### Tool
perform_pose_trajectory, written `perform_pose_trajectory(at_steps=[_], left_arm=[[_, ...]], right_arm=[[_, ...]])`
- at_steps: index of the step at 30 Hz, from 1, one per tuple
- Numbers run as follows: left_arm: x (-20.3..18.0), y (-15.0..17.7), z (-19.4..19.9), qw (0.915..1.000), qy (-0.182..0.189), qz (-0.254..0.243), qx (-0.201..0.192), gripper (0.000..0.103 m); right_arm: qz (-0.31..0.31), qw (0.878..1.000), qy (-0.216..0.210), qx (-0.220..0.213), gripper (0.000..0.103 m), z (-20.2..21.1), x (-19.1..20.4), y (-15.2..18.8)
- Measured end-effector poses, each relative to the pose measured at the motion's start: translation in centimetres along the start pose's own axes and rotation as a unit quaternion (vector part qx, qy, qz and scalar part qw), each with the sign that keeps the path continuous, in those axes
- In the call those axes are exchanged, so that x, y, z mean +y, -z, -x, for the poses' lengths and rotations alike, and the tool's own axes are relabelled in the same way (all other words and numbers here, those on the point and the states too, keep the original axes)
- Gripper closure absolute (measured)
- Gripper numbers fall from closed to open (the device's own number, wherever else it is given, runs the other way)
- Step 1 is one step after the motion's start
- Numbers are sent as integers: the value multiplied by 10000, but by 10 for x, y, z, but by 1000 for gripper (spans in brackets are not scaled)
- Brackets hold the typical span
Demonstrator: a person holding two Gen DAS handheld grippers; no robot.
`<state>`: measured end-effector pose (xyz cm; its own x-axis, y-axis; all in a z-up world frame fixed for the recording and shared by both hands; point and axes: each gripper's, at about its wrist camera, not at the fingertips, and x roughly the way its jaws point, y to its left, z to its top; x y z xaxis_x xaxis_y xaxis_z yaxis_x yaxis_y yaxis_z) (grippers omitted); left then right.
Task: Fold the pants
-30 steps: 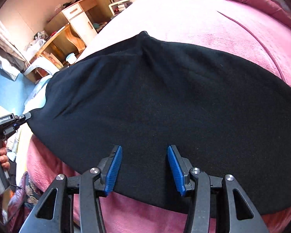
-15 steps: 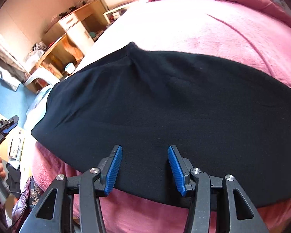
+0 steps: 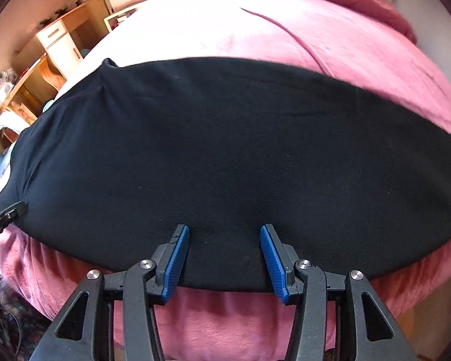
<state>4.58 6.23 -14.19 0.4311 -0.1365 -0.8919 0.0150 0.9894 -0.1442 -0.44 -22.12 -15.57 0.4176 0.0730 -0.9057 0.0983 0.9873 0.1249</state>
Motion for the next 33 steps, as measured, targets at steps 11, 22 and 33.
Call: perform_pose_trajectory(at_steps=[11,22,33], left_arm=[[2,-1,-3,9998,23,180,71,78],[25,-7,-6,9994,153,300,79,78],[10,-7,0,9999,-7,119,-87,77]], right_arm=[[-85,9986,-529,-2,37,4,-16,1],[-963,9933,-402,-494,39,42,-71,-11],[-2733,9605,78,-513,69,59,-199,33]])
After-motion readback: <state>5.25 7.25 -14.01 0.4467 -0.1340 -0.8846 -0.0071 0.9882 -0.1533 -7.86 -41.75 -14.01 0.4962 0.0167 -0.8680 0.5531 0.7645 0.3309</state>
